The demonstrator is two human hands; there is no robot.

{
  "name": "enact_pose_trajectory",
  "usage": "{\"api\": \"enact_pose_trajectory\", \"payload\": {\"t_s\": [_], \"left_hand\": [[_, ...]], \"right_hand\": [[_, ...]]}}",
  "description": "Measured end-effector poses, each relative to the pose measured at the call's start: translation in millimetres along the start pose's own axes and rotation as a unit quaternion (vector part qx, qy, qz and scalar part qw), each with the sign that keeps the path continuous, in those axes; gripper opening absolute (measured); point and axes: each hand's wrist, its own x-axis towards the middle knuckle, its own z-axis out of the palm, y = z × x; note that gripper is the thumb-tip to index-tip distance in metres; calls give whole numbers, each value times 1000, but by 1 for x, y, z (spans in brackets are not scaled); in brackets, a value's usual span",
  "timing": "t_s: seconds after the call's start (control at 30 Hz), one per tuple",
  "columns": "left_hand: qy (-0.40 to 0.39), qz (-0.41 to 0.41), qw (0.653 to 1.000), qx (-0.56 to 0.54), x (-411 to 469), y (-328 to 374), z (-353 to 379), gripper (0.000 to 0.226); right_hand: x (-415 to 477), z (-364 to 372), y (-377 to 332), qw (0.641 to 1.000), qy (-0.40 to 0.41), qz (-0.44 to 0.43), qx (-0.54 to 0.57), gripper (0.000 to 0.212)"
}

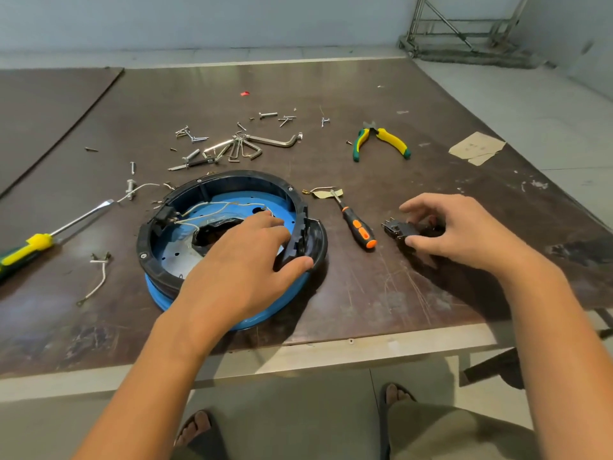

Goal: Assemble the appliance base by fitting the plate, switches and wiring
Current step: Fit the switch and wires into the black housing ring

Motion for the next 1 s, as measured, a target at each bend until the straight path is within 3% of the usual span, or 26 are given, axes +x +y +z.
{"api": "enact_pose_trajectory", "payload": {"t_s": [0.1, 0.27, 0.37, 0.5, 0.67, 0.87, 1.0], "left_hand": [[1, -16, 1000, 7, -1, 0, 1, 64], [34, -34, 988, 149, -6, 6, 2, 73], [41, -2, 996, 74, -6, 1, 2, 72], [-8, 51, 998, -22, -5, -9, 0, 68], [-32, 13, 997, 74, -3, -1, 1, 61], [-8, -21, 995, 94, -2, 1, 1, 71], [-12, -20, 999, 46, -2, 0, 1, 85]], "right_hand": [[0, 2, -12, 993, 35, -45, 106, 34], [5, 28, -43, 973, 3, -116, 198, 33], [7, 44, -60, 963, -19, -141, 230, 33], [8, 56, -75, 963, 3, -172, 206, 31], [5, 64, -84, 964, 12, -186, 191, 29], [2, 70, -93, 966, 19, -212, 148, 23], [3, 71, -96, 966, 49, -207, 147, 18]]}}
